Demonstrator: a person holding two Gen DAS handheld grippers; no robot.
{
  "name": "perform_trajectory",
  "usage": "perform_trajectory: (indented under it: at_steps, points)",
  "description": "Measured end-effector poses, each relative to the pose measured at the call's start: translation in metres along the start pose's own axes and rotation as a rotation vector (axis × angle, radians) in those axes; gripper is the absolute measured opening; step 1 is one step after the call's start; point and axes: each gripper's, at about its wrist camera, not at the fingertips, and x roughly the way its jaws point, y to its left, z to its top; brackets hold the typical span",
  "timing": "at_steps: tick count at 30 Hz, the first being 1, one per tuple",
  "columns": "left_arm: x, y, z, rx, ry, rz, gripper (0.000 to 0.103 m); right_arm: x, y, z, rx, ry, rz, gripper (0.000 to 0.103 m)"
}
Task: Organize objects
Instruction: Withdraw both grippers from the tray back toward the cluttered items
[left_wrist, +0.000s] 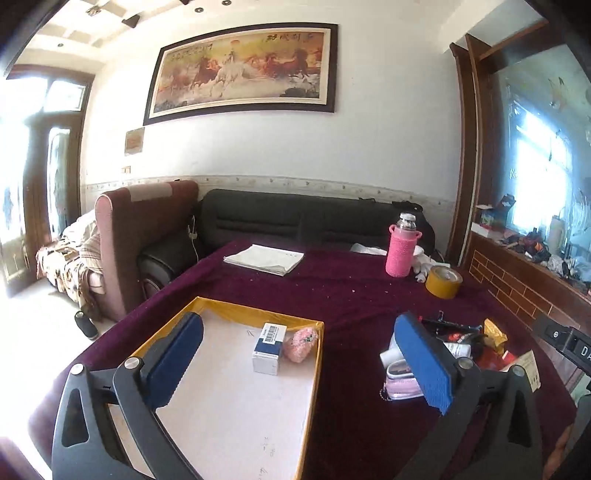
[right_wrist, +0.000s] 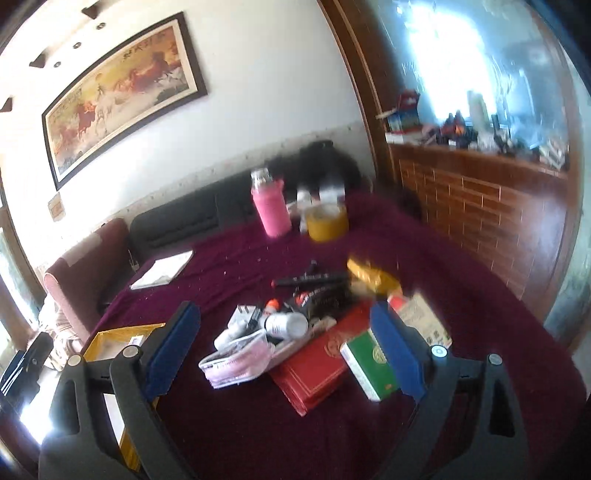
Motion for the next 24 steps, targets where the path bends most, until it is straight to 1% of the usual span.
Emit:
perform_trajectory:
  at_steps: [2,5,6,7,10,11,12,13,17,19,21,24]
  points:
    - [-0.001,-0.009,-0.004,0.024,0.008,0.023,0.102,0.006,-0.008,-0.005,0.013,0.025,-0.021,0.094]
    - [-0.001,-0.015,-0.009,0.012,0.030,-0.002,0.102,0.004,-0.014,-0.010,0.009,0.028,-0.028,0.094]
    - [-0.003,-0.017,-0.013,0.000,0.053,-0.025,0.102,0.006,-0.014,-0.010,0.005,0.035,-0.024,0.094]
    - [0.000,-0.019,-0.016,-0.011,0.080,-0.064,0.102,0.003,-0.015,-0.013,-0.001,0.041,-0.021,0.094]
    - [0.016,-0.029,-0.026,-0.014,0.212,-0.168,0.102,0.009,-0.016,-0.011,-0.036,0.086,0.005,0.094]
    - [0.021,-0.031,-0.030,-0.019,0.247,-0.207,0.102,0.008,-0.016,-0.011,-0.052,0.105,0.015,0.094]
    - [0.023,-0.036,-0.035,-0.020,0.269,-0.230,0.102,0.010,-0.017,-0.011,-0.068,0.124,0.020,0.094]
    - [0.026,-0.040,-0.039,-0.017,0.285,-0.240,0.102,0.012,-0.018,-0.009,-0.085,0.146,0.024,0.094]
    - [0.033,-0.061,-0.057,0.014,0.348,-0.246,0.102,0.019,-0.026,-0.007,-0.136,0.189,0.021,0.094]
    - [0.034,-0.068,-0.066,0.037,0.383,-0.242,0.102,0.027,-0.026,-0.001,-0.166,0.226,0.022,0.094]
    - [0.032,-0.073,-0.071,0.055,0.404,-0.258,0.102,0.037,-0.025,0.007,-0.180,0.261,0.053,0.094]
    - [0.029,-0.072,-0.070,0.062,0.406,-0.273,0.102,0.053,-0.023,0.024,-0.159,0.291,0.111,0.094]
